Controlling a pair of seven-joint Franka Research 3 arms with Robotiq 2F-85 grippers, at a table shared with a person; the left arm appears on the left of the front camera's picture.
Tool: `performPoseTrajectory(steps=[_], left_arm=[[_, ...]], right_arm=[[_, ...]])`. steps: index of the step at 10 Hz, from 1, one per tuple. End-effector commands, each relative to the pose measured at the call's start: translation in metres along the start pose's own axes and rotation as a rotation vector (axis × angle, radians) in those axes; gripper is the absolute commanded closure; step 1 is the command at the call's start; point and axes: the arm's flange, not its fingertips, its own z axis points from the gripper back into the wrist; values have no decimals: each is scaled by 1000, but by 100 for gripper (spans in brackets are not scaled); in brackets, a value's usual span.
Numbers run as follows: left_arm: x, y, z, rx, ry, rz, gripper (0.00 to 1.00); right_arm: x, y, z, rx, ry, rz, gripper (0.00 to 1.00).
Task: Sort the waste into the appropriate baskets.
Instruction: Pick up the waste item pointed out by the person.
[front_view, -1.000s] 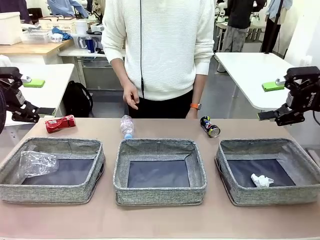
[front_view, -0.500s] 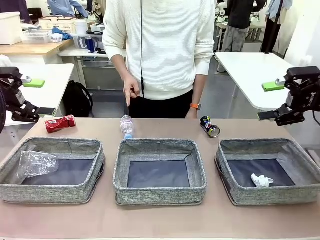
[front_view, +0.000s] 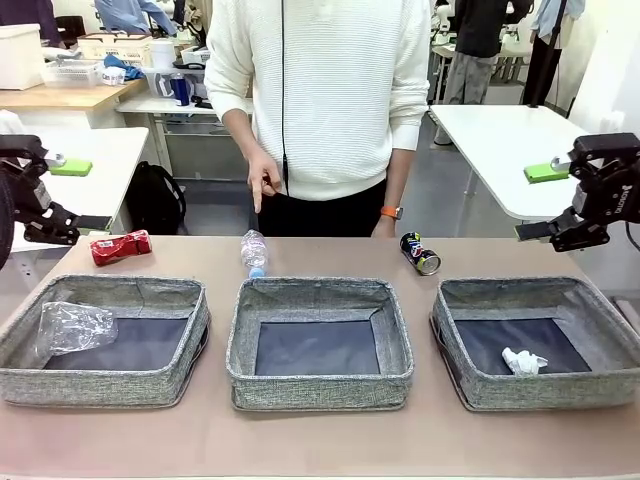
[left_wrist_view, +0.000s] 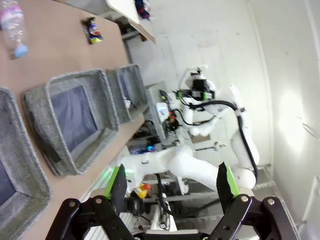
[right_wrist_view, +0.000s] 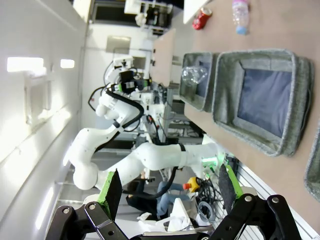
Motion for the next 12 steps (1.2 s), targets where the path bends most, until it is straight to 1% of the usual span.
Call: performPoseTrajectory(steps=[1,2,3,4,5,6,7,8,9,11,12], left_arm=[[19,-29,-26,280,-23,34,7],[39,-39,-51,479,-45,29,7],[60,-43,-79,714,-100,17,7],[77,-44,-110,912,-105,7,7],[87,-42,-134,1018,-51,-6,7],[92,-39,-153,1070,-38,-21,7],[91,-36,-170,1052,26,-41,7],[85,-37,-175,941,66,-45,7],[80,-38,-172,995,-78,-134,7],[80,-38,-172,995,-78,-134,7],[83,-28,-183,1005,-22,-115,7]], right_arm=[[1,3,0,21,-7,15,0],[1,3,0,21,-7,15,0],[1,3,0,21,-7,15,0],[1,3,0,21,-7,15,0],[1,3,0,21,-7,15,0],[1,3,0,21,-7,15,0],[1,3,0,21,-7,15,0],[1,3,0,21,-7,15,0],[1,3,0,21,-7,15,0],[1,3,0,21,-7,15,0],[1,3,0,21,-7,15,0]])
